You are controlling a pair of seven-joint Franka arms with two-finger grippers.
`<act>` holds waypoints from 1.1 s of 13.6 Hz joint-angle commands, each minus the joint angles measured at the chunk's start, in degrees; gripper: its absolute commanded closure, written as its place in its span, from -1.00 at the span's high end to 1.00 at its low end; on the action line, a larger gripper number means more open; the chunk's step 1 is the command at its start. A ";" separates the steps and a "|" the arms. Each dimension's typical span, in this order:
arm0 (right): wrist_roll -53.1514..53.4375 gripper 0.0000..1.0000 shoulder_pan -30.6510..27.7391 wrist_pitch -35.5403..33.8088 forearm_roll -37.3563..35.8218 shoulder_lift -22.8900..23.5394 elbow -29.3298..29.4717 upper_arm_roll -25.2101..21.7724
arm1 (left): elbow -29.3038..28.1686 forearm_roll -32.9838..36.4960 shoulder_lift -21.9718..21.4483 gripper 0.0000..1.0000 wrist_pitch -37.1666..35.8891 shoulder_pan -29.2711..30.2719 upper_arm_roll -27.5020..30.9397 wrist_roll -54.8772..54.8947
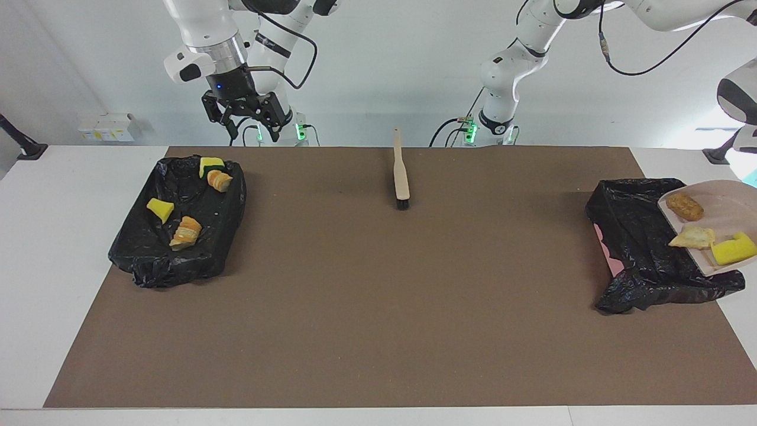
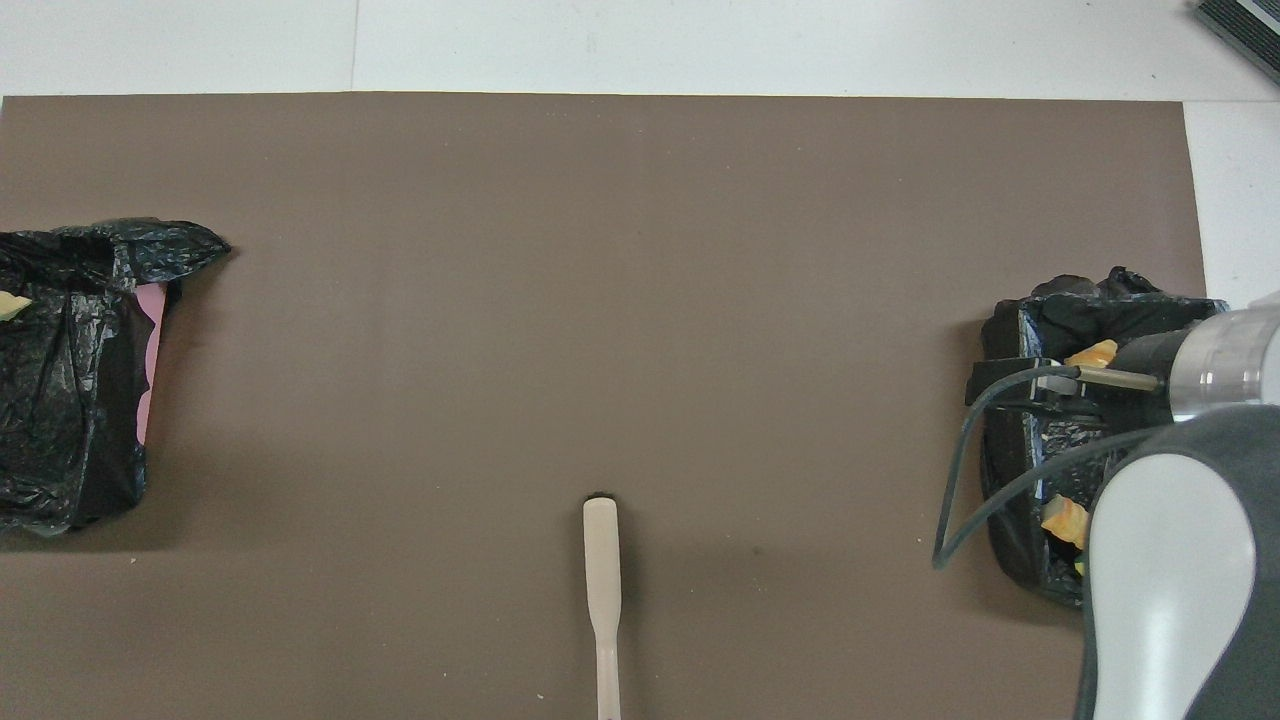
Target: Sweep and dump trash in bin
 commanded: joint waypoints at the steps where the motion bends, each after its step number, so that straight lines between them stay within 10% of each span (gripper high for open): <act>1: -2.34 1.00 -1.00 0.51 -2.24 0.95 1.49 0.99 | -6.71 5.72 -5.35 -1.00 2.02 -1.15 0.83 -5.18; 15: -5.77 1.00 -7.07 -0.54 -1.01 0.96 5.62 5.47 | -5.41 25.16 -11.42 -1.00 -18.01 -13.37 0.66 -11.26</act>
